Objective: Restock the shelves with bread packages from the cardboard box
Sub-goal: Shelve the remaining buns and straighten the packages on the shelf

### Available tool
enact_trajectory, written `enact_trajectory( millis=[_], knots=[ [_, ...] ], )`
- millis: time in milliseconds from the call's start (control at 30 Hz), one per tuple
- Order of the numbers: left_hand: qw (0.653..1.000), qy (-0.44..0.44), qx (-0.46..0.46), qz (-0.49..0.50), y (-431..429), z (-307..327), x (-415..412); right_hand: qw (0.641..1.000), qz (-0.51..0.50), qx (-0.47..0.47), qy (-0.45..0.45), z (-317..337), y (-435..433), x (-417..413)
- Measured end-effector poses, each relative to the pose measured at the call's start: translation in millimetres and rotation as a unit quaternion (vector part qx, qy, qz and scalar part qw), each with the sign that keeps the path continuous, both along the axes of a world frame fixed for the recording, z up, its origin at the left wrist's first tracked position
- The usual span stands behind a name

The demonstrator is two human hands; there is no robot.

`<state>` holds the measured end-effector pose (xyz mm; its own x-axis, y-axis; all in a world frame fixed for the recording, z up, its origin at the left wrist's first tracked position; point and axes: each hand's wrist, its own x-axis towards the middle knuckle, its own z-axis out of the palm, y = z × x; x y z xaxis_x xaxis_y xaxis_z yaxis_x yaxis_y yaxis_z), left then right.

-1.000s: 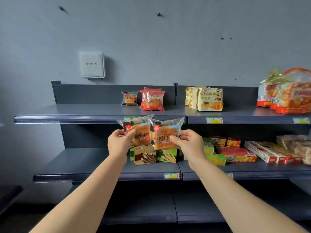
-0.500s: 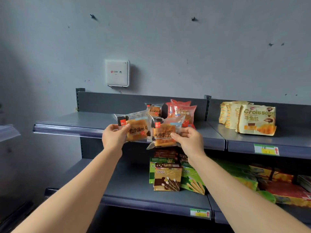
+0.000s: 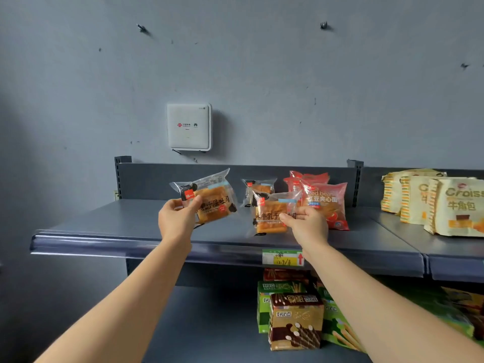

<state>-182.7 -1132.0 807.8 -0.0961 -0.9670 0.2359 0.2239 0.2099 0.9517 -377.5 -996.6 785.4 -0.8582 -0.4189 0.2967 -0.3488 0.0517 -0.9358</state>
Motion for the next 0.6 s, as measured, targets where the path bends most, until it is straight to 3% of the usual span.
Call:
enact_trajectory(
  millis=[367,600],
  knots=[
    [1.000,-0.017,-0.003,-0.013,-52,8,-53,0.999,-0.002,0.032,-0.004,11,-78,-50],
    [0.996,-0.073,0.006,-0.059,-75,-1,-82,0.997,-0.029,0.074,0.004,5,-113,-76]
  ],
)
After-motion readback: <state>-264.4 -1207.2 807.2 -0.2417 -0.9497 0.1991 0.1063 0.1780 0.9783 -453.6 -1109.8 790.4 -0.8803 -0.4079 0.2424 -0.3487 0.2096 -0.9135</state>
